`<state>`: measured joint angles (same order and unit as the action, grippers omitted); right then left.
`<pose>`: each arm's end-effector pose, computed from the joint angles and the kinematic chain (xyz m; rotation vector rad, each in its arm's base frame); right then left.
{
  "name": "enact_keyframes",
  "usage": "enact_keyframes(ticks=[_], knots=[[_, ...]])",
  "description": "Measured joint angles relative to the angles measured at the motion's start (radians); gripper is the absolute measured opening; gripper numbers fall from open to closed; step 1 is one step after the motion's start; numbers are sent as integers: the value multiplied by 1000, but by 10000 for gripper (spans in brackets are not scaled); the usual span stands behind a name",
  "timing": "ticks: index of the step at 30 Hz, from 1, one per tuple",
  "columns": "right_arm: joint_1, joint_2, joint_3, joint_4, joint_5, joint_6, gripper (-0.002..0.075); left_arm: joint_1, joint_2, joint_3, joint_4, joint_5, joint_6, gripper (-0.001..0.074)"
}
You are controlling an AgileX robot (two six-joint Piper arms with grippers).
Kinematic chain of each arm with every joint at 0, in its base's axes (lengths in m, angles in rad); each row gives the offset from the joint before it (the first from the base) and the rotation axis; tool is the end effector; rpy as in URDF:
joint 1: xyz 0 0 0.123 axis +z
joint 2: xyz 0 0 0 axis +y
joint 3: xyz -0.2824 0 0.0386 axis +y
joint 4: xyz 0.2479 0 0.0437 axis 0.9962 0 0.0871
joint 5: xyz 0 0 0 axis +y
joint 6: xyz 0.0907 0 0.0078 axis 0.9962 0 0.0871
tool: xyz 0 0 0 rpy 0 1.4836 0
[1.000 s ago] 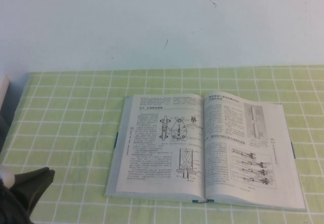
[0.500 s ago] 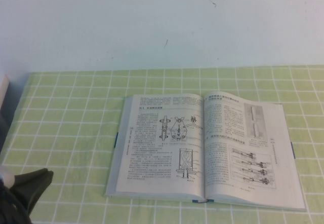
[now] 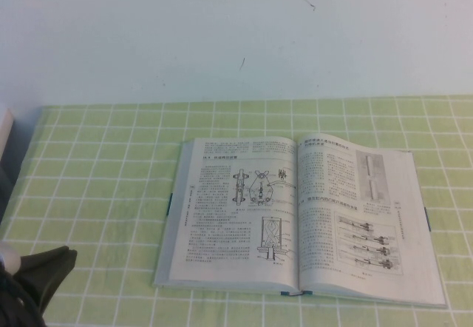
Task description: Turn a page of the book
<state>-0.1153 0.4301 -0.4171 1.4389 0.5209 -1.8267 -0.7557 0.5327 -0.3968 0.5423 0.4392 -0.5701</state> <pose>0.0916 0.0347 0.3162 -0.6177 1.4453 -0.0051 0.0927 -0.0598 0.2722 0.5373 1.9310 -0.3110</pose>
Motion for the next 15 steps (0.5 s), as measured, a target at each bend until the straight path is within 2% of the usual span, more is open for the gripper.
enact_keyframes(ticks=[7, 12, 13, 15], knots=[[0, -281, 96, -64, -155, 0, -3, 0, 0, 0, 0, 0, 0, -4], [0, -353, 151, -83, -217, 27, -3, 0, 0, 0, 0, 0, 0, -4], [0, -353, 162, -115, -231, 56, -3, 0, 0, 0, 0, 0, 0, -4], [0, -353, 192, -300, -273, 219, -3, 0, 0, 0, 0, 0, 0, -4]])
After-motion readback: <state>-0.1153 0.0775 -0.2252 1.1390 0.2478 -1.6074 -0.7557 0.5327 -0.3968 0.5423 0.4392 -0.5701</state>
